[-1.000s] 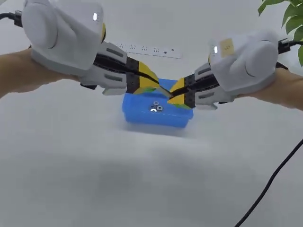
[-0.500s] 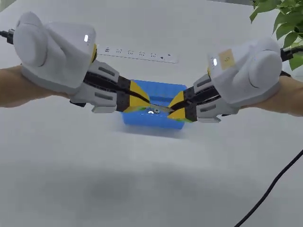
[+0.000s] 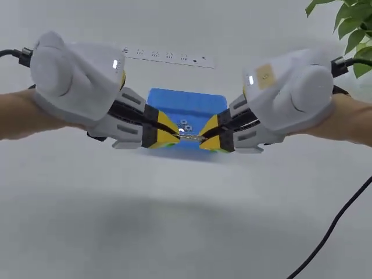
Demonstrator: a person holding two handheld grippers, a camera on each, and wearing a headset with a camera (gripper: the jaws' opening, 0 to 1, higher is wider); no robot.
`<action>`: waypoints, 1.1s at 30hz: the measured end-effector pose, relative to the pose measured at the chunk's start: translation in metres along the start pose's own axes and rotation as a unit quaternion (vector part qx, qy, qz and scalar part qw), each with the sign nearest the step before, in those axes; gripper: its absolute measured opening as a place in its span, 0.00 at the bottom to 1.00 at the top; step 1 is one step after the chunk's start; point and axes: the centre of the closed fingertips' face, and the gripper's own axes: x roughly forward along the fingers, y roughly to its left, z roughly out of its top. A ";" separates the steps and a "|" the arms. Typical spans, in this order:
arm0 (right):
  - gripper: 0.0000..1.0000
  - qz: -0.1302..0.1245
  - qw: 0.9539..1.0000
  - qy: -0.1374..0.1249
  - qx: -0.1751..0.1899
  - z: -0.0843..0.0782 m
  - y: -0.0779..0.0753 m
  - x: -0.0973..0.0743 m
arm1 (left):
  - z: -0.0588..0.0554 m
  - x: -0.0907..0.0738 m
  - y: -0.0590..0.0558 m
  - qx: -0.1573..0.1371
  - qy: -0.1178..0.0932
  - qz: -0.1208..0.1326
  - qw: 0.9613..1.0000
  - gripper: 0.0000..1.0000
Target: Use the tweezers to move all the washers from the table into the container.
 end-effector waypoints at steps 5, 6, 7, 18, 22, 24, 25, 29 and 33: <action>0.07 0.008 1.000 -0.004 0.018 -0.004 0.003 0.008 | -0.022 0.012 -0.002 0.006 0.035 -0.010 0.999 0.07; 0.07 0.009 1.000 -0.003 0.018 -0.006 0.003 0.010 | -0.026 0.015 -0.003 0.004 0.039 -0.011 0.999 0.07; 0.07 0.011 1.000 -0.001 0.021 -0.008 0.004 0.014 | -0.028 0.016 -0.003 0.003 0.040 -0.011 0.999 0.07; 0.07 0.022 0.997 0.018 0.069 -0.048 0.013 0.065 | -0.084 0.048 -0.007 -0.007 0.118 -0.015 0.993 0.07; 0.08 0.030 0.996 0.023 0.075 -0.054 0.017 0.070 | -0.093 0.053 -0.012 -0.009 0.129 -0.022 0.991 0.07; 0.08 0.033 0.996 0.026 0.073 -0.056 0.019 0.072 | -0.094 0.054 -0.014 -0.015 0.130 -0.025 0.991 0.07; 0.08 0.035 0.996 0.027 0.071 -0.056 0.019 0.073 | -0.094 0.055 -0.016 -0.025 0.128 -0.029 0.991 0.08; 0.09 0.038 0.997 0.029 0.064 -0.055 0.022 0.076 | -0.091 0.060 -0.019 -0.031 0.122 -0.033 0.991 0.12; 0.09 0.038 0.997 0.035 0.059 -0.056 0.022 0.077 | -0.090 0.061 -0.018 -0.035 0.122 -0.034 0.991 0.13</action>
